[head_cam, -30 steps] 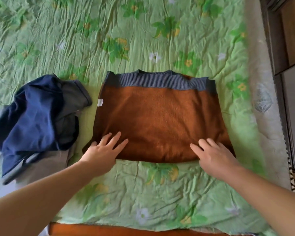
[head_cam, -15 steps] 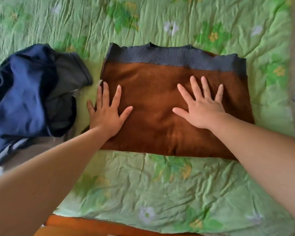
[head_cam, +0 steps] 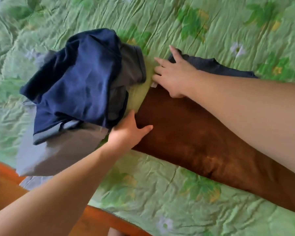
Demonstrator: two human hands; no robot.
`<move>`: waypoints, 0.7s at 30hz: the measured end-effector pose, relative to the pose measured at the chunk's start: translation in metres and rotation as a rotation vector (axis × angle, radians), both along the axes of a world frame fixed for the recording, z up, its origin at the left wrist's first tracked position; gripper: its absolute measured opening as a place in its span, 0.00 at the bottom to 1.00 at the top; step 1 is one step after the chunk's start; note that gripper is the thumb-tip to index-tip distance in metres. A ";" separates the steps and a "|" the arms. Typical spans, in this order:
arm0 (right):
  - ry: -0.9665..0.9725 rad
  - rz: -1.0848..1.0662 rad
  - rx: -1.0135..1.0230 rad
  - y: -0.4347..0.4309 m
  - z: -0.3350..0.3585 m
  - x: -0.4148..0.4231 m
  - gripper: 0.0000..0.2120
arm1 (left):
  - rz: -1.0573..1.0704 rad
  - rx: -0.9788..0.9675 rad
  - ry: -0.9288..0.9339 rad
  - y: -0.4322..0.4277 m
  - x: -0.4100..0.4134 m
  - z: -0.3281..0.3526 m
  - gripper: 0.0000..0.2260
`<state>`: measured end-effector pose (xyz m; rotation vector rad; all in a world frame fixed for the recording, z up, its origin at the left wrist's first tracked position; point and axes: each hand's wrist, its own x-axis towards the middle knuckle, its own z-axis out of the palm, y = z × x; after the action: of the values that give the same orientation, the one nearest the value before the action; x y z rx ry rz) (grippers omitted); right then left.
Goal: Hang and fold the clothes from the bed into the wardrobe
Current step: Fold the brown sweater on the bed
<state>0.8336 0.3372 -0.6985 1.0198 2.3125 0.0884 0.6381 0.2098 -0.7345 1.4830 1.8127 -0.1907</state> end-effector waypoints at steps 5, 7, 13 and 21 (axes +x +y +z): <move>-0.117 -0.018 -0.096 0.010 0.015 -0.018 0.16 | 0.023 -0.112 -0.193 0.002 -0.010 0.011 0.25; -0.107 -0.062 -0.130 0.007 0.026 -0.009 0.11 | -0.041 -0.045 -0.207 -0.002 -0.006 0.024 0.19; 0.089 -0.088 -0.041 -0.032 0.064 0.076 0.09 | -0.205 0.104 -0.200 -0.028 0.051 0.090 0.15; 0.056 -0.194 0.102 -0.135 0.098 0.233 0.18 | -0.418 -0.005 -0.400 -0.110 0.220 0.122 0.15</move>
<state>1.0668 0.2019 -0.6008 1.3082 2.2648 0.1017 0.8577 0.1000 -0.6123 1.7413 1.1767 -0.0925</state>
